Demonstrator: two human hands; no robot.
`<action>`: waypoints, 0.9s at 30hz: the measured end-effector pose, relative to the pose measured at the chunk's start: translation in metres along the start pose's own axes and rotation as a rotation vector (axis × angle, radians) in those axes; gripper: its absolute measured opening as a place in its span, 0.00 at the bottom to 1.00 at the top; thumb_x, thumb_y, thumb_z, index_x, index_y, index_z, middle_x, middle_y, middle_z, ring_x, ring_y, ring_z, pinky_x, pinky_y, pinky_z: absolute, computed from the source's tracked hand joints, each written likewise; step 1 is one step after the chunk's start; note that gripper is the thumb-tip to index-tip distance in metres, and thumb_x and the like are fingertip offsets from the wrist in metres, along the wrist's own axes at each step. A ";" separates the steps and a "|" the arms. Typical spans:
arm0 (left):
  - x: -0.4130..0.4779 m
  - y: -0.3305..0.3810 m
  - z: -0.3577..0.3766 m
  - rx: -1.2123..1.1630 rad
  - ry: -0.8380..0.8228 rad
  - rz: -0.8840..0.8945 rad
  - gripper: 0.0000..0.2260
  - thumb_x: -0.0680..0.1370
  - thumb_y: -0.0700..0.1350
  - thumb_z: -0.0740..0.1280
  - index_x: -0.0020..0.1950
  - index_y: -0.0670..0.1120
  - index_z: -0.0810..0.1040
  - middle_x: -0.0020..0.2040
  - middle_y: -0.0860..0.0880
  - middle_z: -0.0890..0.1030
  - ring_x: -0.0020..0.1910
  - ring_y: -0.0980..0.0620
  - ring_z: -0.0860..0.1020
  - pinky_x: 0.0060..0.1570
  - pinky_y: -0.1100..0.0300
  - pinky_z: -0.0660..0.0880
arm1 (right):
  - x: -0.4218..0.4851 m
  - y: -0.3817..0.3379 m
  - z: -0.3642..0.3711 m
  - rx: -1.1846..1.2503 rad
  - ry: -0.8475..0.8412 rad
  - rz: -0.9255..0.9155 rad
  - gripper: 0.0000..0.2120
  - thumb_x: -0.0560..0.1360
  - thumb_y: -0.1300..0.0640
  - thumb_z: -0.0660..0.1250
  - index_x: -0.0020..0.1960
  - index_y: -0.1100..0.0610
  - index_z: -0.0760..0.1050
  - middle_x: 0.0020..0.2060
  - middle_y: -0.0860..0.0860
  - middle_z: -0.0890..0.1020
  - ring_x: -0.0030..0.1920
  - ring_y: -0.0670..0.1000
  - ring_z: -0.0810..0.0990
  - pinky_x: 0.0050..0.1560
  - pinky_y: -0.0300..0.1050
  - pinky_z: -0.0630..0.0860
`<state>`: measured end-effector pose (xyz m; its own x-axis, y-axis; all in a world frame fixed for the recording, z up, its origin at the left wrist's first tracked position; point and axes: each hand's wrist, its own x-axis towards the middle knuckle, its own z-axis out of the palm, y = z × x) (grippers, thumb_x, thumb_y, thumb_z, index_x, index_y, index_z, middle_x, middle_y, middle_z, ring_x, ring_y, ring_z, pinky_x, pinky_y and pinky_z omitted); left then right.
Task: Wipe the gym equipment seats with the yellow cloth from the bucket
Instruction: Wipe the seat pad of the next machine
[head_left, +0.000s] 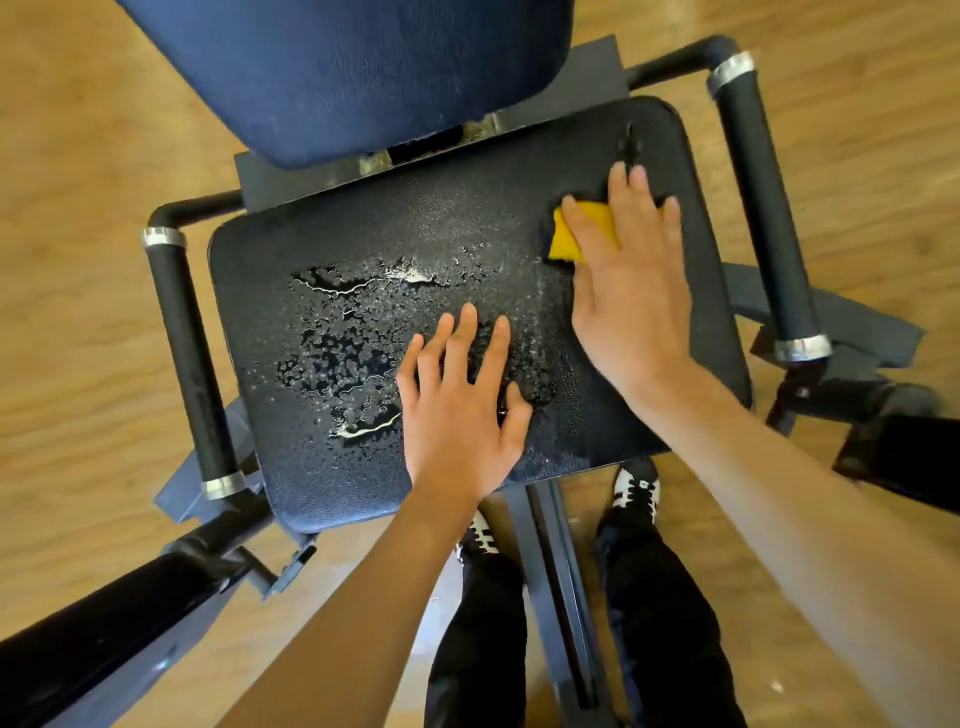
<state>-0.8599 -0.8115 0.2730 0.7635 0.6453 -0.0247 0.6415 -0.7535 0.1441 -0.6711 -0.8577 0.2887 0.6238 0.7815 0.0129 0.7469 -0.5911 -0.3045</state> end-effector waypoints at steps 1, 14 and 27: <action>0.000 0.000 0.000 -0.002 -0.001 -0.003 0.26 0.80 0.52 0.57 0.77 0.48 0.69 0.77 0.41 0.69 0.77 0.40 0.63 0.76 0.40 0.57 | -0.033 0.005 -0.004 0.020 -0.030 0.016 0.27 0.79 0.63 0.61 0.78 0.53 0.64 0.80 0.60 0.56 0.81 0.59 0.50 0.80 0.60 0.47; 0.002 0.004 0.000 -0.009 0.020 -0.010 0.26 0.80 0.53 0.57 0.77 0.47 0.70 0.77 0.41 0.69 0.76 0.39 0.63 0.75 0.40 0.56 | 0.077 0.048 -0.007 -0.002 -0.029 0.062 0.29 0.79 0.65 0.61 0.79 0.54 0.61 0.79 0.61 0.58 0.80 0.62 0.51 0.80 0.60 0.48; 0.001 0.003 0.000 -0.013 0.014 -0.024 0.26 0.80 0.53 0.57 0.77 0.47 0.71 0.77 0.41 0.69 0.76 0.40 0.62 0.75 0.40 0.55 | -0.131 0.040 -0.022 0.051 -0.080 0.127 0.33 0.75 0.68 0.65 0.79 0.57 0.62 0.80 0.59 0.57 0.81 0.59 0.50 0.78 0.63 0.53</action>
<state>-0.8569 -0.8131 0.2736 0.7466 0.6651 -0.0144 0.6587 -0.7361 0.1562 -0.7178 -0.9886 0.2951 0.6910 0.7154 -0.1037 0.6490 -0.6772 -0.3467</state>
